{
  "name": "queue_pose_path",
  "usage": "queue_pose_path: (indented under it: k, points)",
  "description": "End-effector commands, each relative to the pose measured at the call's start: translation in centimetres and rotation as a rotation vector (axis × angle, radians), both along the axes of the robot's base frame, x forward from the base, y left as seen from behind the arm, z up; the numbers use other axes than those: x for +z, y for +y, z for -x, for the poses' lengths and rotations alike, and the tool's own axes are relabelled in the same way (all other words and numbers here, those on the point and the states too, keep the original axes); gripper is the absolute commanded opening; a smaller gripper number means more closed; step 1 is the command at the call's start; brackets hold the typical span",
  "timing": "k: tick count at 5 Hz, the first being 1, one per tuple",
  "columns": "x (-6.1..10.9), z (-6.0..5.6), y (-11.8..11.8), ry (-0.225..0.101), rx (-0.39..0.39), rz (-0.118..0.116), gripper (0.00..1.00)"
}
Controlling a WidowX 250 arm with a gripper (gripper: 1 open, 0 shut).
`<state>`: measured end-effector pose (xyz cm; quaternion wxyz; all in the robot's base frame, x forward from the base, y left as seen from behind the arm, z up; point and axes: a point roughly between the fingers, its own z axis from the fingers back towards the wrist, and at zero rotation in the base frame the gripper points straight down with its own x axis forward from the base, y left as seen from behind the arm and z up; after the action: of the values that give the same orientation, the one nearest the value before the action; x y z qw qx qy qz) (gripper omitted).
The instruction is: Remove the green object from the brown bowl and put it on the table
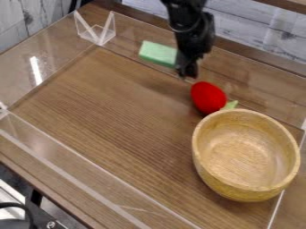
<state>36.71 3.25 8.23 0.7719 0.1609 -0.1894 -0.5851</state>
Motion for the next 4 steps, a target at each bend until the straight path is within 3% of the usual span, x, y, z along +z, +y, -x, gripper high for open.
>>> queue_pose_path:
  k: [1,3,4]
  points:
    - [2.9,-0.7,2.0,-0.075,0.040,-0.012,0.00]
    - [2.1,-1.2,-1.3,-0.078,0.027,-0.003,0.00]
    - [1.3,-1.0,-1.8,-0.077,0.035,0.001,0.00]
